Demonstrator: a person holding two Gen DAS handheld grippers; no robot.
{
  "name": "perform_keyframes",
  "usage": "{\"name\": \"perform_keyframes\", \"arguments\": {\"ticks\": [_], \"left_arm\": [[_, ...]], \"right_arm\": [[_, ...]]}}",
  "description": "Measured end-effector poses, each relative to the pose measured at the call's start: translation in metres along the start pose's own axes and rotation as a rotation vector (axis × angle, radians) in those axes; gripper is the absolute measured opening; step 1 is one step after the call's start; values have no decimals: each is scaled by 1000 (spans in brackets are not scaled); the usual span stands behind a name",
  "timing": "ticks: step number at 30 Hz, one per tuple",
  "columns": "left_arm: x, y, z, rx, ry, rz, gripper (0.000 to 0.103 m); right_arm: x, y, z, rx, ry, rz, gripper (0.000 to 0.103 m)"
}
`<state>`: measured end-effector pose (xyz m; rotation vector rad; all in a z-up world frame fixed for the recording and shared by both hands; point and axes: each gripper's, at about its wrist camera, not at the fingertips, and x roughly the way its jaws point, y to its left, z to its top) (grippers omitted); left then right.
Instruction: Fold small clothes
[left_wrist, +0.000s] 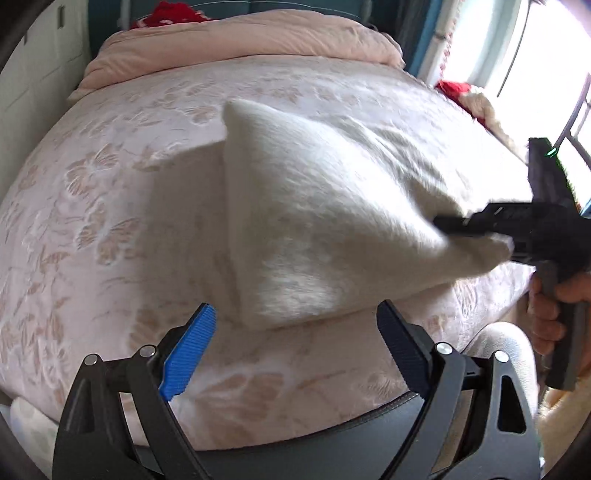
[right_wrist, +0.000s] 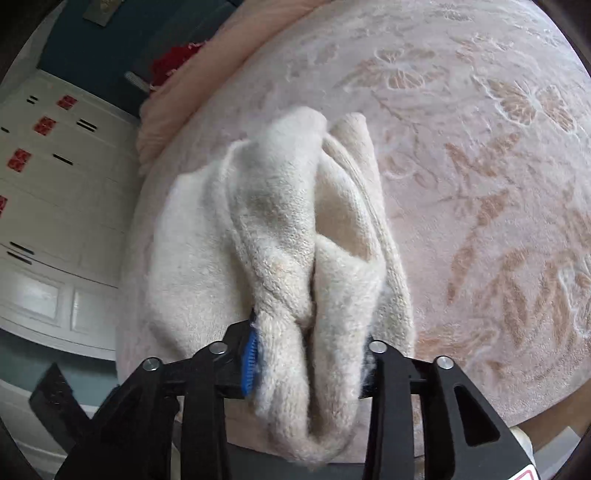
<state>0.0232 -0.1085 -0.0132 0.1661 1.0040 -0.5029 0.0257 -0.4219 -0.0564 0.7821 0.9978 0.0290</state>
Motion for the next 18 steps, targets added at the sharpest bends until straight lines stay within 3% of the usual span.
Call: {"name": "perform_keyframes", "arguments": {"ticks": [2, 4, 8, 10, 11, 13, 15, 17, 18], "left_arm": [[5, -7, 1, 26, -3, 21, 87], [12, -7, 2, 38, 4, 31, 86], [26, 7, 8, -41, 31, 17, 79], [32, 13, 11, -80, 54, 1, 79], [33, 15, 13, -86, 61, 3, 79], [36, 18, 15, -89, 75, 5, 79], [39, 19, 15, -89, 86, -4, 79], [41, 18, 14, -82, 91, -6, 80], [43, 18, 14, -80, 98, -4, 80]], "right_arm": [[-6, 9, 13, -34, -31, -5, 53], [-1, 12, 29, -38, -21, 1, 55], [36, 7, 53, -11, 53, 7, 60], [44, 15, 53, -48, 57, 7, 25], [35, 27, 55, -95, 27, 6, 18], [-4, 50, 57, -169, -114, 50, 16], [-32, 53, 55, -160, -196, 94, 16], [-22, 34, 54, -154, -197, -4, 20], [-3, 20, 53, -158, -127, -80, 26]]}}
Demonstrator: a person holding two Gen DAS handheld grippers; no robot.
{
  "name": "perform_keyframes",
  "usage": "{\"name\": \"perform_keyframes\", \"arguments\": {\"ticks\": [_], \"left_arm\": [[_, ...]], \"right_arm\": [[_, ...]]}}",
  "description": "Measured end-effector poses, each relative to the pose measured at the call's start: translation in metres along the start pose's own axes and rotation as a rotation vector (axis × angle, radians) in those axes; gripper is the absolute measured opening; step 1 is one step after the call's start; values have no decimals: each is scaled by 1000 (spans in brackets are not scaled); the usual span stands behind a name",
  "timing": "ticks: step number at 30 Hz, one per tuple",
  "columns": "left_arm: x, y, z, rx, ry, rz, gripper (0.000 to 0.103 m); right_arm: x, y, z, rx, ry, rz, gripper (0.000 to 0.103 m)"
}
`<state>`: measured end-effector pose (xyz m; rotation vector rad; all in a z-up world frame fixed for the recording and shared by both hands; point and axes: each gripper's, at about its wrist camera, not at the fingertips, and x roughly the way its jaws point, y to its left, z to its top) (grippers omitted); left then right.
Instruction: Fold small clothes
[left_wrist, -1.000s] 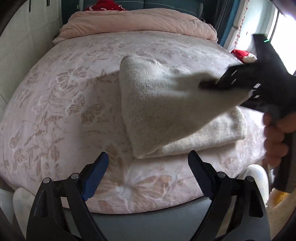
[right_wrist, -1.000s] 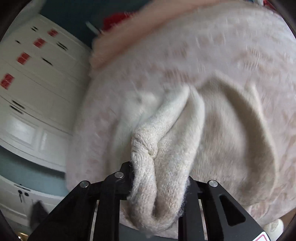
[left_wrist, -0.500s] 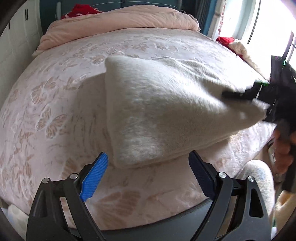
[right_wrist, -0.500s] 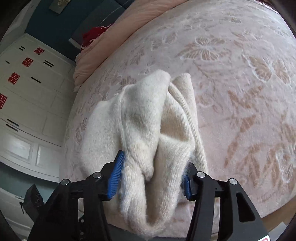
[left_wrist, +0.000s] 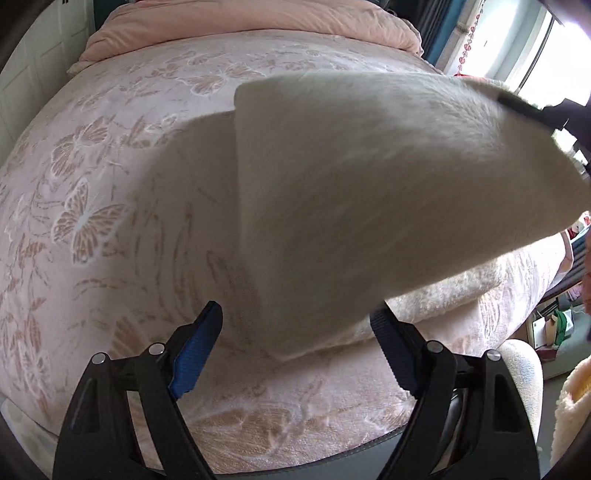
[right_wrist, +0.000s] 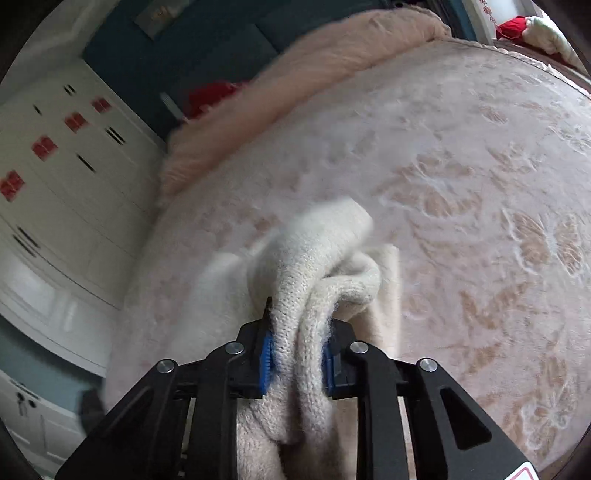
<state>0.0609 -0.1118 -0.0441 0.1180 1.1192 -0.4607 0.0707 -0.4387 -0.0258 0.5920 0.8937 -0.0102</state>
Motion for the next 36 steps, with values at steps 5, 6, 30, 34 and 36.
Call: {"name": "perform_keyframes", "arguments": {"ticks": [5, 6, 30, 34, 36], "left_arm": [[-17, 2, 1, -19, 1, -121, 80], [-30, 4, 3, -33, -22, -167, 80], [-7, 5, 55, -101, 22, -34, 79], [14, 23, 46, -192, 72, -82, 82], [18, 26, 45, -192, 82, -82, 84]], "right_arm": [[-12, -32, -21, 100, 10, -20, 33], [-31, -29, -22, 98, -43, -36, 35], [-9, 71, 17, -119, 91, 23, 3], [100, 60, 19, -176, 267, -178, 0], [111, 62, 20, -190, 250, -171, 0]]}}
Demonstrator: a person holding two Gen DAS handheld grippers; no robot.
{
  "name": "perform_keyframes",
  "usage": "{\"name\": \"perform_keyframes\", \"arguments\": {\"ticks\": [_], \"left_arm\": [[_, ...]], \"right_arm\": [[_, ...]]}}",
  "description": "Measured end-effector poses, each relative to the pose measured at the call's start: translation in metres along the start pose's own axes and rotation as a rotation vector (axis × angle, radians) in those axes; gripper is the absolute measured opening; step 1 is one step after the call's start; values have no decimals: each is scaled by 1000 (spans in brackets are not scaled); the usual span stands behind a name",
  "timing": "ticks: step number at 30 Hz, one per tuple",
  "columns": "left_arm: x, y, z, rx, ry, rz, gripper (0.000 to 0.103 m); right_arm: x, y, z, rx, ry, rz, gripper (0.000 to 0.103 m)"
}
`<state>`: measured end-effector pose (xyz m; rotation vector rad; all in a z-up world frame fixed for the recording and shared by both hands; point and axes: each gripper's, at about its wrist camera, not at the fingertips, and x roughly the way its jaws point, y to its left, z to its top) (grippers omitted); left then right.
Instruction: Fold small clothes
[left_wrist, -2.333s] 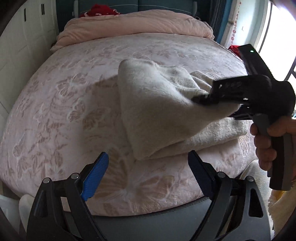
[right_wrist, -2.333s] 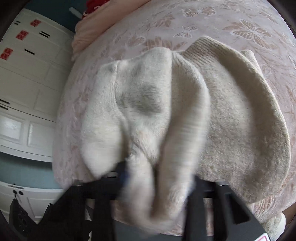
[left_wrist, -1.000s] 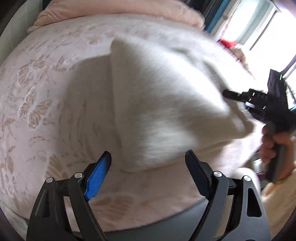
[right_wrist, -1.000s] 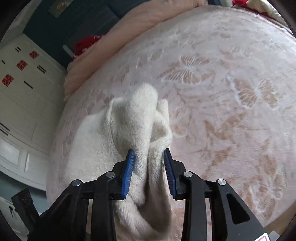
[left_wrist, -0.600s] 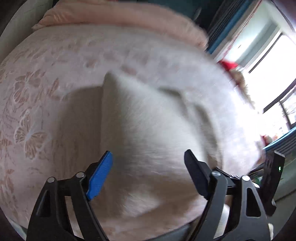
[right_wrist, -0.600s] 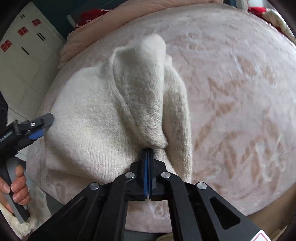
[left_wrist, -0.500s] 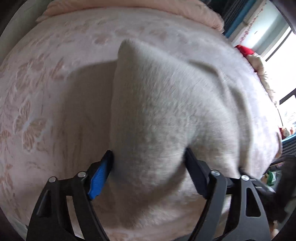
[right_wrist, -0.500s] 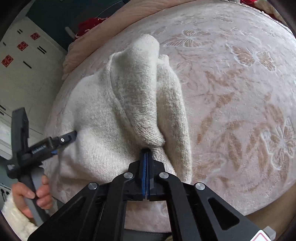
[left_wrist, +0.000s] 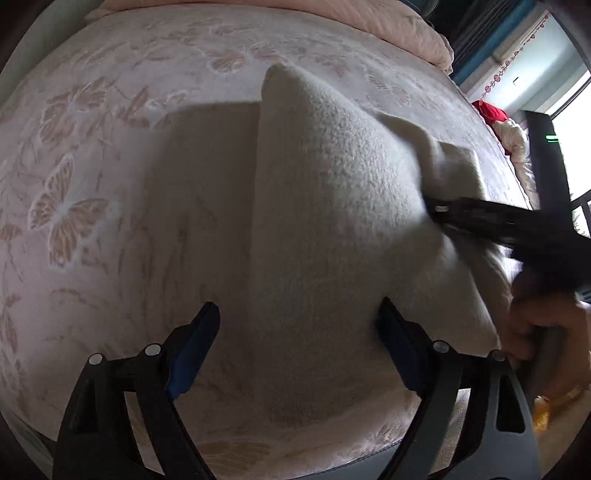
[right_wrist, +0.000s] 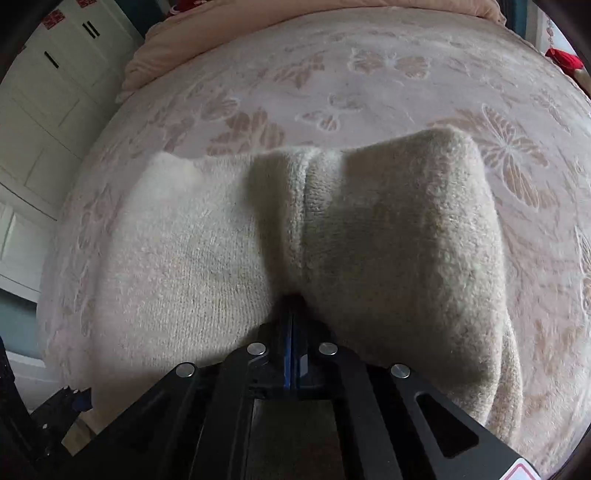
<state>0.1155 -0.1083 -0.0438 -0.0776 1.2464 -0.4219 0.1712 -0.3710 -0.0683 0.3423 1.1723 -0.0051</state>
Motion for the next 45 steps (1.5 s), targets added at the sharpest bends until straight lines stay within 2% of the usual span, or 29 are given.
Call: {"name": "perform_keyframes", "arguments": {"ticks": [2, 4, 6, 8, 10, 11, 13, 15, 16, 19, 21, 22, 23, 25, 27, 30, 33, 35, 37, 40, 44, 45], "left_arm": [[0, -1, 1, 19, -1, 6, 84], [0, -2, 3, 44, -3, 11, 84], [0, -4, 0, 49, -7, 9, 84], [0, -3, 1, 38, -9, 4, 85], [1, -3, 0, 21, -6, -1, 85], [1, -3, -1, 19, -6, 9, 85], [-1, -3, -2, 24, -14, 41, 85], [-2, -4, -1, 35, -8, 35, 85], [-1, -4, -1, 40, -2, 34, 85], [0, -5, -4, 51, -9, 41, 86], [1, -5, -3, 39, -5, 35, 86], [3, -4, 0, 37, -5, 35, 87], [3, -4, 0, 38, -6, 35, 87], [5, -7, 0, 48, 9, 38, 87], [0, -11, -3, 57, -10, 64, 87], [-5, -15, -2, 91, -21, 94, 87], [-4, -17, 0, 96, -19, 105, 87], [-3, -20, -1, 99, -23, 112, 87], [-1, -22, -2, 100, -15, 115, 87], [-6, -23, -4, 101, -22, 134, 87], [-21, -28, -7, 100, -39, 128, 85], [-26, -30, -7, 100, -46, 119, 85]], "right_arm": [[-29, 10, 6, 37, -9, 5, 3], [-62, 34, 7, -8, -74, 81, 4], [-67, 58, 14, -60, -72, 112, 5], [-45, 79, 18, -121, -16, 108, 4], [9, 90, 22, -160, 114, 28, 2], [31, 91, 21, -175, 135, 7, 0], [25, 93, 28, -153, 114, 20, 0], [-9, 90, 28, -117, 51, 98, 7], [-34, 84, 20, -110, -3, 144, 7], [-76, 51, -19, -40, -70, 141, 7], [-70, 22, -48, 20, -42, 30, 7], [-49, 5, -61, 46, 20, -44, 6], [-34, -6, -70, 60, 44, -44, 0], [-35, -15, -77, 104, -1, 12, 0], [-60, -8, -72, 118, -33, 32, 3], [-98, 4, -80, 68, -116, 43, 6], [-84, -6, -103, 80, -42, -6, 6], [-55, -17, -115, 86, 23, -73, 0], [-51, -20, -120, 104, -15, -46, 0], [-78, -21, -114, 138, -36, -26, 0], [-118, -25, -109, 129, -130, -27, 14], [-126, -29, -108, 134, -146, -31, 25]]}}
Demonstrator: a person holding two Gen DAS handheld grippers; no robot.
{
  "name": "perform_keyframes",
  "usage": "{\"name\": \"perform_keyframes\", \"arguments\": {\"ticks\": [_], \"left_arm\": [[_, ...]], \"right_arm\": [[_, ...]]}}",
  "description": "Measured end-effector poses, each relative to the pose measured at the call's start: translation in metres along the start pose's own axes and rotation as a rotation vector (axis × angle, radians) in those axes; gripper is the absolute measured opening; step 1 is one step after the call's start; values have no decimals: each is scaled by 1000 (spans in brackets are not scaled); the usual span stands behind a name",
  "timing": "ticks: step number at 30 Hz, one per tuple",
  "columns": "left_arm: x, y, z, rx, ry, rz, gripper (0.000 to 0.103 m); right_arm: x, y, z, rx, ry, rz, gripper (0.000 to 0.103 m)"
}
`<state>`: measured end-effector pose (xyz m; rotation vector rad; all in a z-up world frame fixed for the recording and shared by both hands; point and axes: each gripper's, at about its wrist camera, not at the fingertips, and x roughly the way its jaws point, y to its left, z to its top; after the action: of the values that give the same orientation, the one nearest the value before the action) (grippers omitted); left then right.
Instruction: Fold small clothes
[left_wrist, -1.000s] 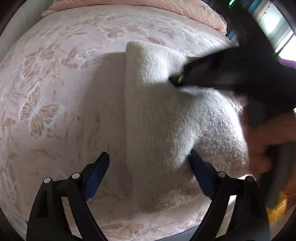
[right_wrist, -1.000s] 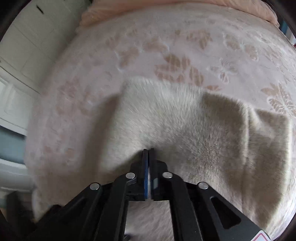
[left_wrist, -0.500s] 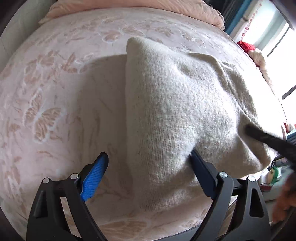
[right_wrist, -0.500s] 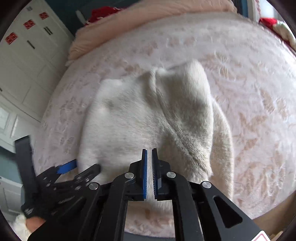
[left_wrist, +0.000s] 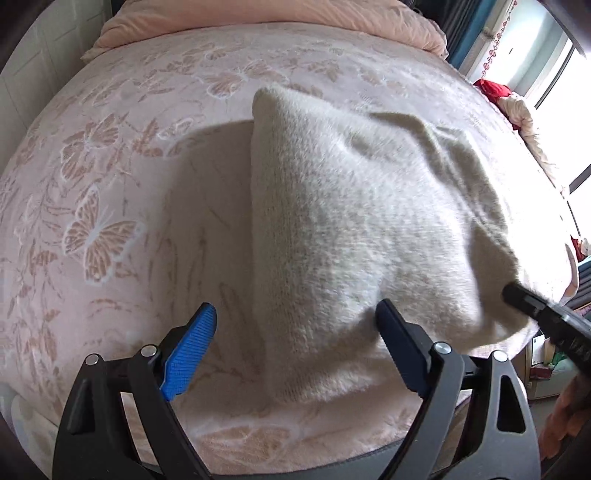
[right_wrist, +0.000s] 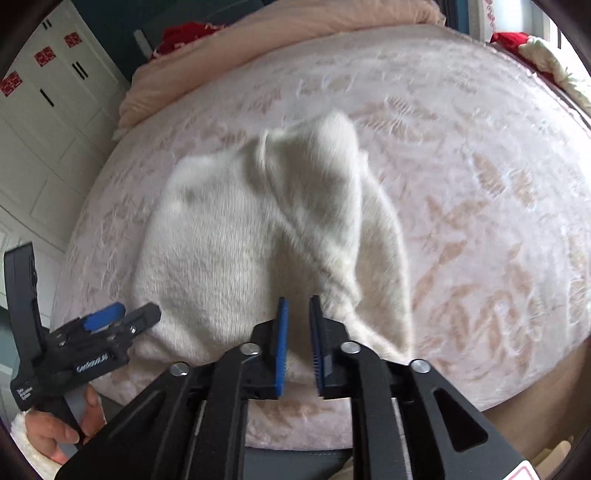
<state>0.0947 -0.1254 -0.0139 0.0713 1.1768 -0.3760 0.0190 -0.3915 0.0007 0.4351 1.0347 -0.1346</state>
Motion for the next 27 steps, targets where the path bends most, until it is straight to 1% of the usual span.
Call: {"name": "perform_keyframes", "arguments": {"ticks": [1, 2, 4, 6, 8, 10, 11, 12, 13, 14, 15, 17, 18, 19, 20, 21, 22, 23, 24, 25, 26, 27], "left_arm": [[-4, -1, 1, -1, -9, -13, 85], [-10, -4, 3, -4, -21, -32, 85], [-19, -9, 10, -10, -41, -73, 85], [-25, -16, 22, -10, -69, -105, 85], [-23, -25, 37, 7, -81, -106, 85], [-15, -32, 47, 31, -77, -96, 85], [-7, -35, 51, 41, -65, -78, 85], [1, -35, 54, 43, -49, -71, 85], [10, -36, 56, 38, -28, -65, 85], [16, -36, 57, 33, -15, -58, 85], [18, -35, 58, 32, -12, -55, 85], [20, -35, 57, 46, -22, -53, 85], [21, -36, 58, 61, -26, -49, 86], [24, -37, 58, 73, -30, -43, 86], [25, -37, 57, 80, -33, -41, 87], [28, -38, 57, 85, -33, -37, 88], [34, -40, 57, 90, -24, -19, 89], [37, -41, 57, 93, -16, -13, 90], [39, -43, 57, 99, -13, -13, 90], [39, -45, 56, 110, -13, -1, 90], [36, -46, 56, 113, -15, -2, 90], [34, -45, 56, 109, -16, -11, 90]], "right_arm": [[-5, -5, 6, 9, -20, -5, 34], [-6, -13, 15, 17, -37, -10, 50], [-6, -23, 28, 22, -64, -31, 51], [0, -31, 46, 33, -70, -23, 53], [15, -35, 68, 65, -62, 10, 55], [40, -36, 90, 104, -24, 61, 55], [57, -35, 99, 109, 10, 76, 55], [73, -26, 104, 101, 34, 80, 44], [88, -20, 108, 73, 65, 76, 23], [94, -14, 112, 42, 82, 82, 10], [87, -11, 116, 39, 42, 97, 10], [55, -14, 125, 67, -67, 164, 9], [46, -17, 128, 83, -105, 173, 9], [45, -21, 130, 89, -119, 171, 9], [59, -26, 132, 91, -86, 154, 9], [80, -31, 129, 82, -18, 122, 11], [113, -35, 122, 60, 82, 54, 13], [129, -36, 116, 50, 94, 29, 18], [125, -38, 114, 51, 53, 43, 18], [116, -38, 115, 70, 40, 59, 18], [97, -40, 115, 109, 9, 75, 21], [79, -39, 113, 117, -33, 82, 21]]}}
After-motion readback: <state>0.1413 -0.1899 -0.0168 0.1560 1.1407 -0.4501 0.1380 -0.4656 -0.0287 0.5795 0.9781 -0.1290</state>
